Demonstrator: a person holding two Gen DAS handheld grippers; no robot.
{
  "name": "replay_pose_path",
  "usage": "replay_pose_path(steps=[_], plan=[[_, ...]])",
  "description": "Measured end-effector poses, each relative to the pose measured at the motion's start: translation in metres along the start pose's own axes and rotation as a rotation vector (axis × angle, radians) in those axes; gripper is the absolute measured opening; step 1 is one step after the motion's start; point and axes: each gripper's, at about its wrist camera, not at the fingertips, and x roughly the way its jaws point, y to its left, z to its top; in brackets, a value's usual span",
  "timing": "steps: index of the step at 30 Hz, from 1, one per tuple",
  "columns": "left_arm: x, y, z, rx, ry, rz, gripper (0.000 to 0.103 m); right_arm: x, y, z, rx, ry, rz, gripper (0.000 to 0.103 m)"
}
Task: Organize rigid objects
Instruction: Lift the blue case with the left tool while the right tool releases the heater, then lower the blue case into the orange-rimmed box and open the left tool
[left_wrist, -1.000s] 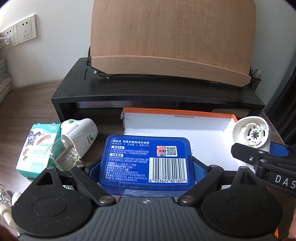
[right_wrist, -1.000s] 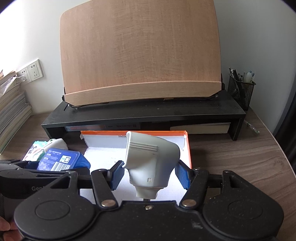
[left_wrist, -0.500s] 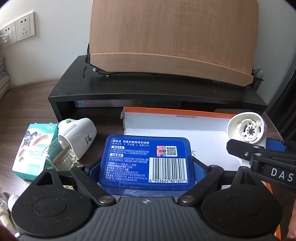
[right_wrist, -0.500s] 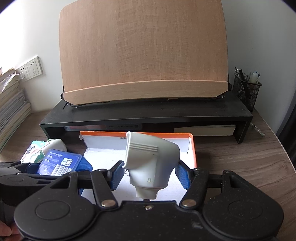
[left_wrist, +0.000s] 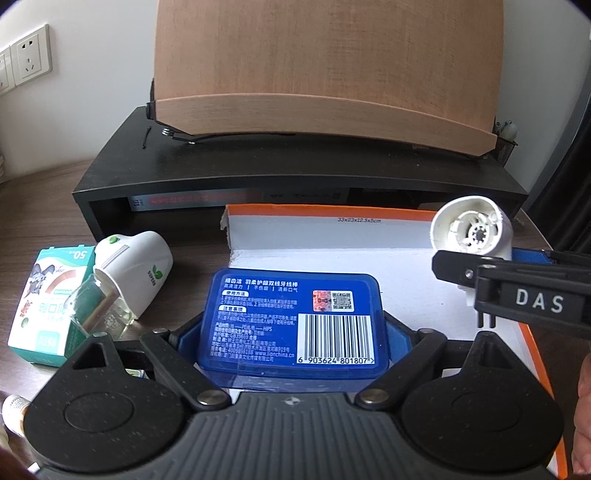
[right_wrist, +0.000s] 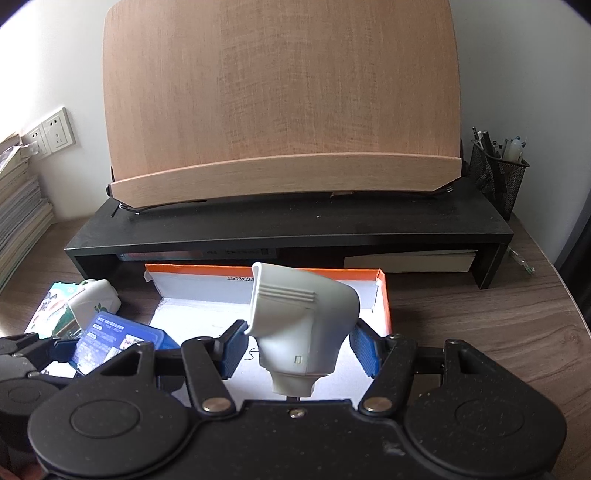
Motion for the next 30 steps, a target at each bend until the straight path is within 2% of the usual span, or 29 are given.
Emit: replay_pose_path(steps=[13, 20, 30], plan=[[0.008, -0.008, 0.003, 0.01, 0.003, -0.018, 0.094, 0.009, 0.0, 0.005, -0.011, 0.011, 0.001, 0.074], [0.009, -0.007, 0.002, 0.011, 0.006, -0.018, 0.094, 0.011, 0.0, 0.008, -0.026, 0.006, 0.002, 0.068], [0.012, -0.012, 0.003, 0.006, 0.008, -0.054, 0.094, -0.006, -0.006, 0.013, -0.011, -0.055, 0.001, 0.068]])
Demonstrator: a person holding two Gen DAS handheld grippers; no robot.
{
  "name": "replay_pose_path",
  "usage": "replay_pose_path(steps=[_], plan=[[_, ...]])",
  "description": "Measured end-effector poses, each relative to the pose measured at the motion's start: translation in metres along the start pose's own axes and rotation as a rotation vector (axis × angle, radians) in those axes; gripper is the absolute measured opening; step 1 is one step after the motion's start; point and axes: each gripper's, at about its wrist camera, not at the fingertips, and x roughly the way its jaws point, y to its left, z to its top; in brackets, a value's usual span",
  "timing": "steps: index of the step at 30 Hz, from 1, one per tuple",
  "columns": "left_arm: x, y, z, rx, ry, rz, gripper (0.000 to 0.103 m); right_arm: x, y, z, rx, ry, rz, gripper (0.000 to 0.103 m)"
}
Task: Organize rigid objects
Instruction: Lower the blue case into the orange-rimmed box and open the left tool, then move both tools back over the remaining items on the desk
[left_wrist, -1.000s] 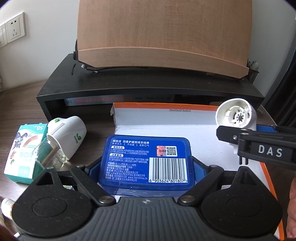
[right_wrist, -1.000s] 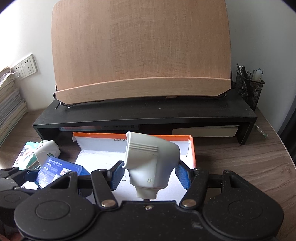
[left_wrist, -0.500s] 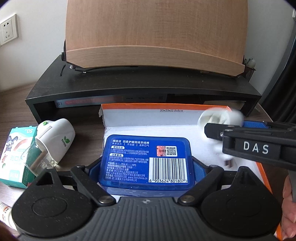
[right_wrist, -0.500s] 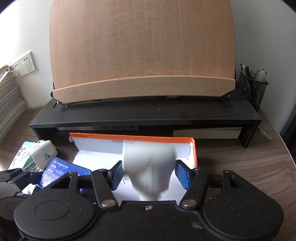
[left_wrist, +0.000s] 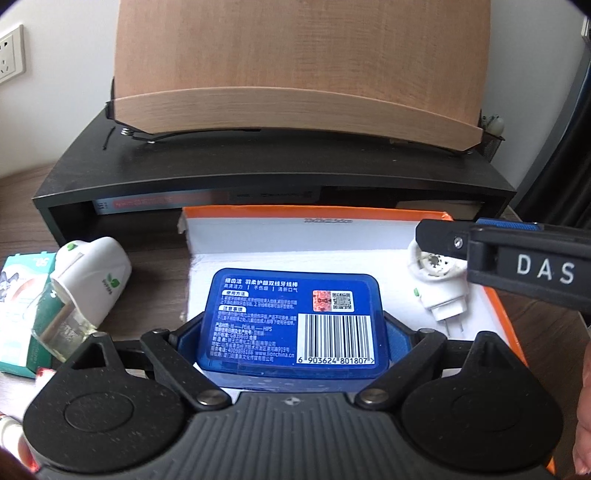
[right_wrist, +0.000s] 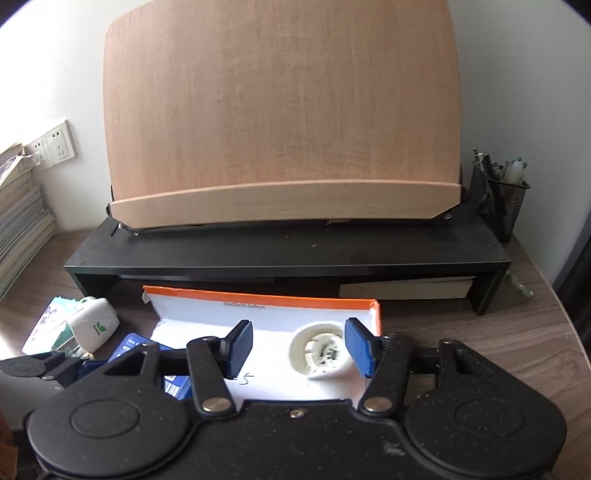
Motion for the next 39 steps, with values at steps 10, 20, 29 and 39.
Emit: replay_pose_path(steps=[10, 20, 29, 39], plan=[[-0.02, -0.004, -0.001, -0.002, -0.021, -0.001, 0.1, -0.027, -0.002, -0.009, 0.027, -0.03, -0.027, 0.07], [-0.064, 0.012, -0.011, -0.012, -0.034, 0.056, 0.1, -0.067, 0.014, -0.027, 0.05, -0.056, -0.053, 0.076], [-0.102, 0.036, -0.023, -0.013, -0.054, 0.078, 0.099, -0.098, 0.053, -0.041, 0.055, -0.066, -0.052, 0.078], [-0.128, 0.073, -0.038, -0.036, -0.078, 0.09, 0.099, -0.113, 0.102, -0.051, 0.018, -0.071, -0.028, 0.078]])
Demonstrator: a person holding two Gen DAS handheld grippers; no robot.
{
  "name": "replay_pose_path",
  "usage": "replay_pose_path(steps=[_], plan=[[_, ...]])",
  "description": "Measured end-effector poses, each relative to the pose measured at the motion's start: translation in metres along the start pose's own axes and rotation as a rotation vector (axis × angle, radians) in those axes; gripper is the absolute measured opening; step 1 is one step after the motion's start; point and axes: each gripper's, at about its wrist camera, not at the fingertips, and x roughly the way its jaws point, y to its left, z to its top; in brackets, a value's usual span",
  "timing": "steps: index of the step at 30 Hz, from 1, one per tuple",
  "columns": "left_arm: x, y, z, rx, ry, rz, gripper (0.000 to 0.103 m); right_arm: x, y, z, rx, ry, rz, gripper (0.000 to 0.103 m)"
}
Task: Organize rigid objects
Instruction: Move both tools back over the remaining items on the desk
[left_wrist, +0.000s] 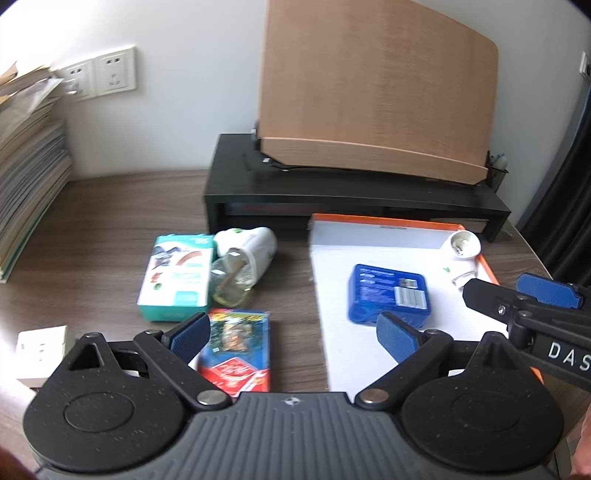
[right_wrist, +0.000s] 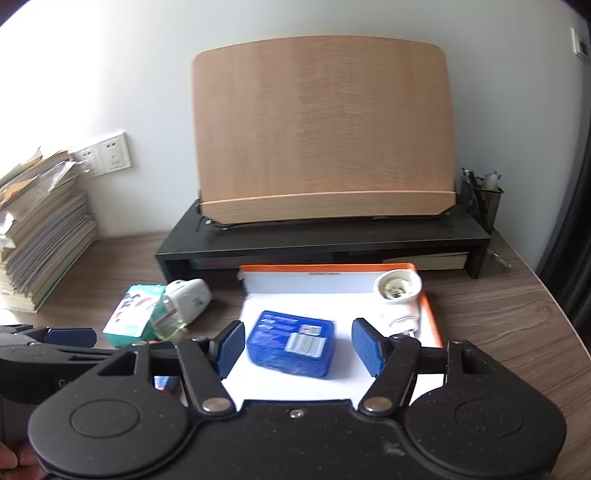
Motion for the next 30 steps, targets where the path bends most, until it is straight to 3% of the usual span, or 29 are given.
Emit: replay_pose_path(steps=[14, 30], plan=[[-0.023, 0.076, -0.021, -0.079, -0.001, 0.079, 0.099, 0.009, 0.084, -0.015, -0.077, 0.04, 0.105, 0.078], [-0.012, 0.202, -0.052, -0.288, 0.08, 0.297, 0.099, 0.016, 0.146, -0.037, -0.132, 0.091, 0.162, 0.078]])
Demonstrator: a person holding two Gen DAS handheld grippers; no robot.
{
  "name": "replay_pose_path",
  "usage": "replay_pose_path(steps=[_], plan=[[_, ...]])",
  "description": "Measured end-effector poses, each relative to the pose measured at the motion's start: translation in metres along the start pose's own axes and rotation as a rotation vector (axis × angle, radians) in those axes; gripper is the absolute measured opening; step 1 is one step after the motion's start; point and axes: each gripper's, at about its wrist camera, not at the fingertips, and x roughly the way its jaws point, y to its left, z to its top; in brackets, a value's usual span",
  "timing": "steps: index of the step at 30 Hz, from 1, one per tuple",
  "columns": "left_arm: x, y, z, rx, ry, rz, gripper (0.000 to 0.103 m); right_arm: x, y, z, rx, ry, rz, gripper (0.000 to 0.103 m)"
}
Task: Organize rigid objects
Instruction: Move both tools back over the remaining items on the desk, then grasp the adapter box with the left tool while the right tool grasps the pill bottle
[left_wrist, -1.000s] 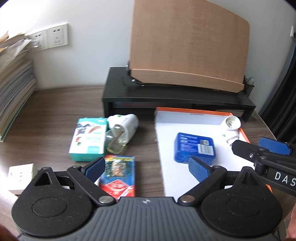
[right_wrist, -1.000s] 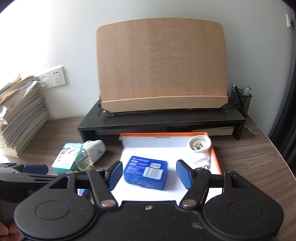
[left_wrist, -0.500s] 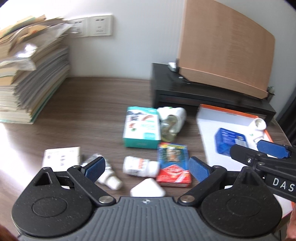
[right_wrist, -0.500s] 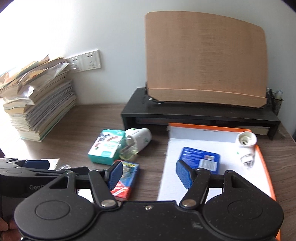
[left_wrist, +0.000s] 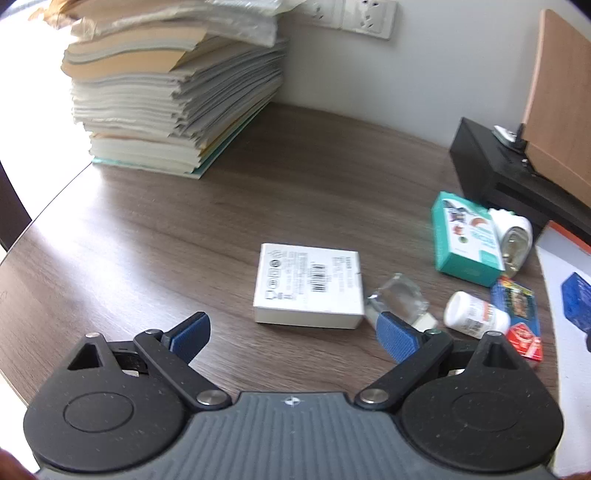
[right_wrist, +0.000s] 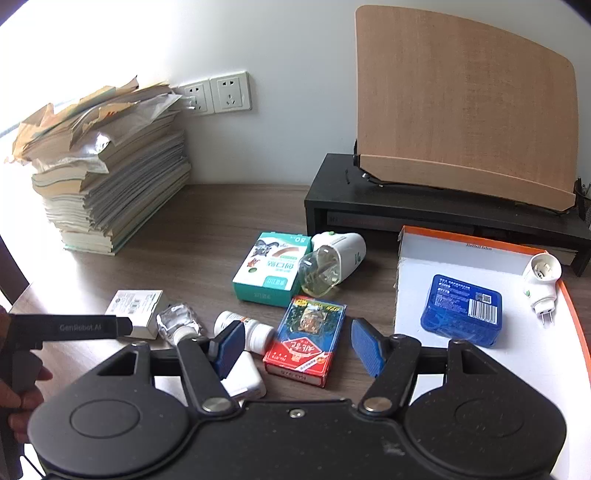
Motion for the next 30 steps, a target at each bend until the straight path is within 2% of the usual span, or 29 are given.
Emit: replay_pose_path(steps=[4, 11, 16, 21, 22, 24, 25, 26, 30], plan=[[0.018, 0.007, 0.003, -0.007, 0.019, 0.019, 0.1, 0.005, 0.003, -0.004, -0.001, 0.016, -0.005, 0.078], [0.039, 0.001, 0.011, -0.004, 0.026, -0.022, 0.102, 0.015, 0.003, -0.007, -0.002, 0.038, -0.017, 0.078], [0.052, -0.002, 0.018, -0.01, 0.033, -0.002, 0.103, 0.025, 0.003, -0.005, -0.008, 0.051, -0.013, 0.078], [0.061, 0.0, 0.023, 0.053, 0.011, 0.021, 0.103, 0.035, 0.005, -0.001, -0.028, 0.061, 0.007, 0.078], [0.062, 0.001, 0.022, 0.066, 0.001, 0.02, 0.101, 0.038, 0.005, 0.0, -0.031, 0.063, 0.011, 0.078], [0.057, 0.004, 0.02, 0.102, -0.027, 0.016, 0.079, 0.043, 0.007, 0.001, -0.043, 0.065, 0.023, 0.078], [0.054, 0.005, 0.02, 0.114, -0.033, 0.011, 0.073, 0.047, 0.008, 0.001, -0.052, 0.068, 0.033, 0.078], [0.051, 0.007, 0.02, 0.118, -0.037, 0.0, 0.062, 0.051, 0.009, 0.002, -0.064, 0.074, 0.042, 0.078], [0.044, 0.012, 0.018, 0.094, -0.031, -0.032, 0.06, 0.068, 0.02, 0.006, -0.142, 0.092, 0.096, 0.078]])
